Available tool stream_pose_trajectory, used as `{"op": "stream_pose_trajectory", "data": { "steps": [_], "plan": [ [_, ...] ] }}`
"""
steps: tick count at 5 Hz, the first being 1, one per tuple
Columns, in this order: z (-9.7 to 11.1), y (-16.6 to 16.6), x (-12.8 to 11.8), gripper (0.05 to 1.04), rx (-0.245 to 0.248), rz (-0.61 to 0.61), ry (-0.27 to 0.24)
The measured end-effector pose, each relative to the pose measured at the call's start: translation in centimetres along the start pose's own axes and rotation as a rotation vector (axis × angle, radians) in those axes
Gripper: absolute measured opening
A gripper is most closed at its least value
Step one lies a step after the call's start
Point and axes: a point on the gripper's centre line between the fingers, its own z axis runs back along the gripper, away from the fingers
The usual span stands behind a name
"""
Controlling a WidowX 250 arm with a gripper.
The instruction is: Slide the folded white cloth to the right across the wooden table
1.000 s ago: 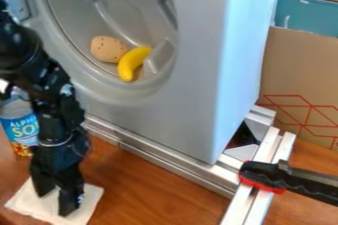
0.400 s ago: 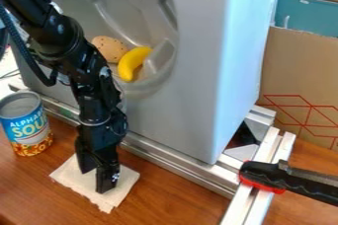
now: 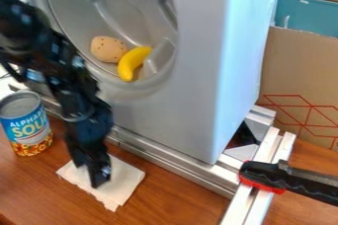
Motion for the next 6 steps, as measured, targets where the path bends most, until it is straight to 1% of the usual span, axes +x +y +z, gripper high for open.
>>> {"op": "stream_pose_trajectory", "data": {
  "steps": [1,2,3,4,5,6],
  "plan": [
    [2.3,0.7,-0.7,1.000,0.046,0.025,-0.063],
    [4.2,1.7,-1.5,1.000,0.082,0.063,-0.075],
    [5.0,2.2,-3.1,1.000,0.086,0.084,-0.028],
    [7.5,2.2,-4.1,1.000,0.105,0.046,0.010],
    [8.4,2.1,-5.1,1.000,0.106,0.011,0.078],
    [8.5,2.1,-5.1,1.000,0.106,0.007,0.079]
  ]
}}
